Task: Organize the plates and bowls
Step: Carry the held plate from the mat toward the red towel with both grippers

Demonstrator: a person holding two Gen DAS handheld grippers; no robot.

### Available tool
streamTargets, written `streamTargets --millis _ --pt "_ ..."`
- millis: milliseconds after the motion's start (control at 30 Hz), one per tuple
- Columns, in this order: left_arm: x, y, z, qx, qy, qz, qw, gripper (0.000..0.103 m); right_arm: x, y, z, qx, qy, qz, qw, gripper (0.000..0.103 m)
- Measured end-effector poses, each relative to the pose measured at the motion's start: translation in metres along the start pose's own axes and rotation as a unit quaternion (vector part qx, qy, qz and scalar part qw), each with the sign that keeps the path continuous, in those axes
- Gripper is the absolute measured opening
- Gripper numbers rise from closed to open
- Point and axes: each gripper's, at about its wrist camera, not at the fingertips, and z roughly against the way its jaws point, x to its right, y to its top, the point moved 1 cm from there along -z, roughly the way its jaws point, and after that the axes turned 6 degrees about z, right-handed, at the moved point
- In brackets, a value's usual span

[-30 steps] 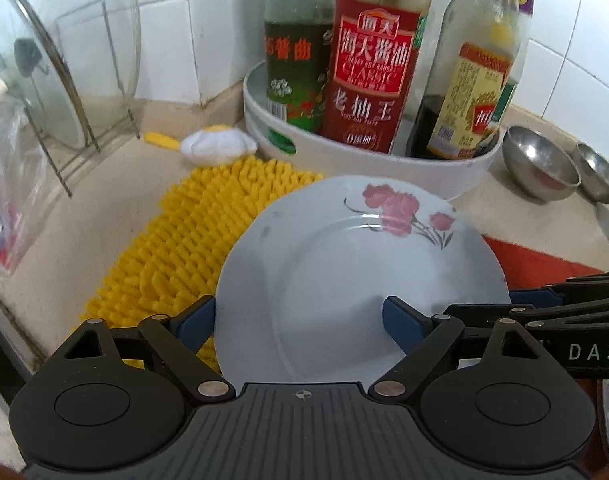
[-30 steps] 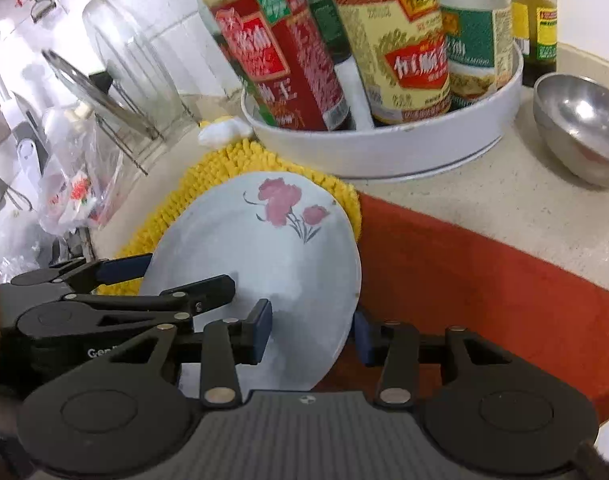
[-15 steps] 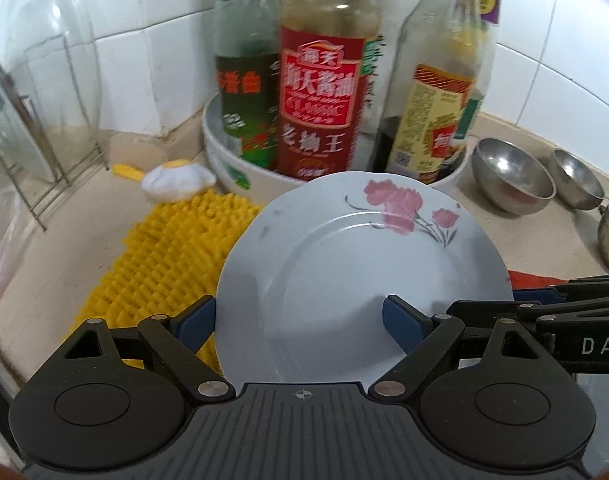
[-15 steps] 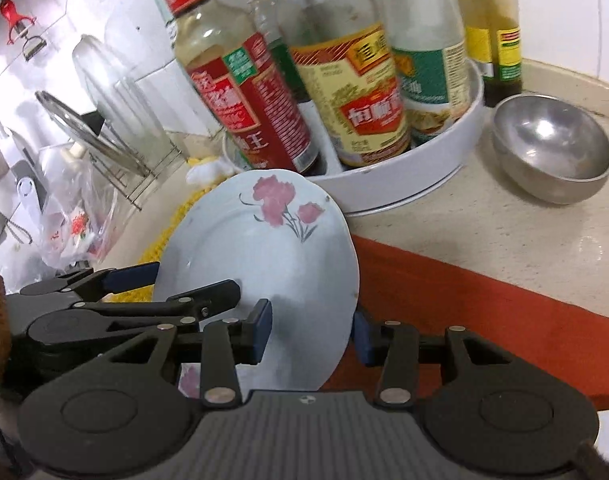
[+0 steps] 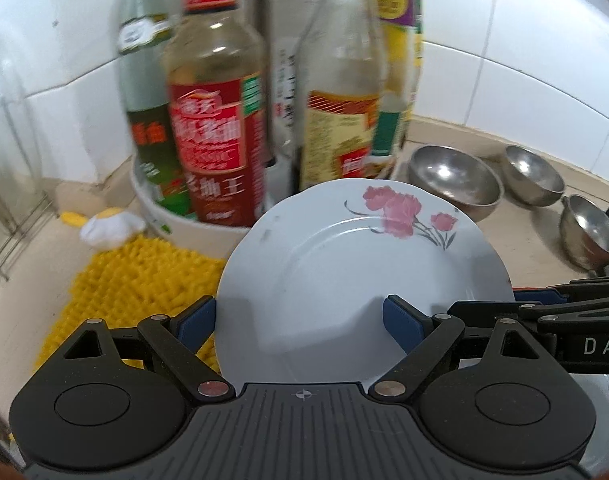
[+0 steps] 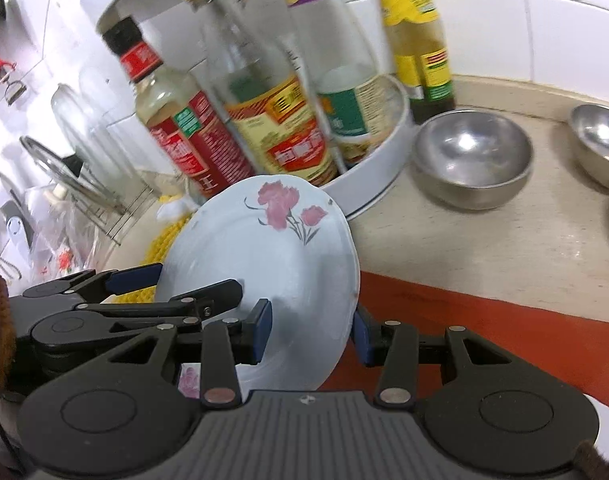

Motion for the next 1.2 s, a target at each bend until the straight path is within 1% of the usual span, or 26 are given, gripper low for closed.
streamTargets --millis 367,567,900,1067,1100,1133,1167,1200 --pt "0.048 0.004 0.002 0.007 -0.037 -0.040 0.9985 0.092 0.030 -0.011 0.039 0.027 -0.033 -0.035 0.998 0.040" --pt "0.077 0.000 0.003 0.005 -0.061 -0.065 0.9960 0.092 0.045 -0.025 0.062 0.040 -0.056 -0.057 0.996 0.040" --pt "0.122 -0.015 0.006 -0.003 -0.100 -0.112 0.9887 0.092 0.071 -0.057 0.104 0.058 -0.092 -0.094 0.990 0.040" --pt "0.142 -0.029 0.012 -0.008 -0.112 -0.131 0.9850 0.092 0.080 -0.075 0.121 0.063 -0.105 -0.109 0.986 0.040" --pt "0.145 -0.032 0.014 -0.007 -0.127 -0.138 0.9822 0.081 0.082 -0.078 0.124 0.064 -0.106 -0.112 0.986 0.040" --pt "0.151 -0.035 0.019 -0.010 -0.158 -0.147 0.9763 0.069 0.083 -0.081 0.127 0.068 -0.098 -0.112 0.987 0.039" --pt "0.158 -0.038 0.021 -0.018 -0.164 -0.151 0.9745 0.055 0.082 -0.083 0.131 0.075 -0.077 -0.113 0.988 0.035" --pt "0.164 -0.040 0.022 -0.019 -0.160 -0.159 0.9740 0.061 0.081 -0.084 0.134 0.076 -0.068 -0.115 0.988 0.023"
